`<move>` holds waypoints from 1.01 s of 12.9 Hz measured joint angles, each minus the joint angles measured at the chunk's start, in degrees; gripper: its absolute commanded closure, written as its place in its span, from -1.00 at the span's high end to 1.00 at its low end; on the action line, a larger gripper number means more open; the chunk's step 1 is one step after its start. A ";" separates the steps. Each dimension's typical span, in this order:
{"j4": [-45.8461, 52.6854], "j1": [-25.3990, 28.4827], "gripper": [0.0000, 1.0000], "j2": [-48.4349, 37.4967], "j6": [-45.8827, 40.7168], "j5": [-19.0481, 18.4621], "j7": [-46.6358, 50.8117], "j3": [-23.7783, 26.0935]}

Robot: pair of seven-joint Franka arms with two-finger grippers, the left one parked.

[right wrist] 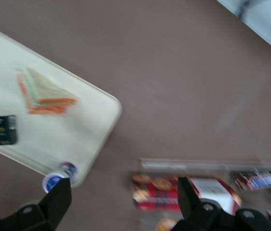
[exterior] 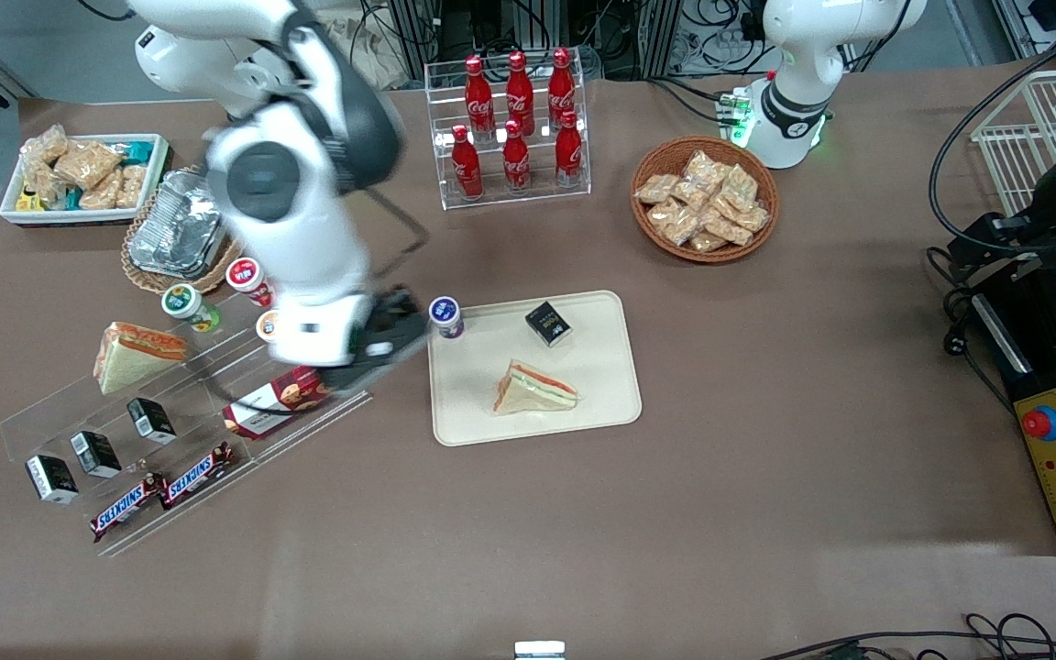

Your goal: Place sandwich on tray

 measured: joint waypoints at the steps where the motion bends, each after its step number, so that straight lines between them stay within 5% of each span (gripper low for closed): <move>1: -0.11 -0.19 0.97 -1.56 -1.60 0.03 -0.01 -4.08; 7: -2.13 -0.76 0.97 -7.32 -3.25 0.53 -0.05 -22.20; 13: -3.28 -1.29 0.97 -10.19 -6.62 2.16 0.02 -26.68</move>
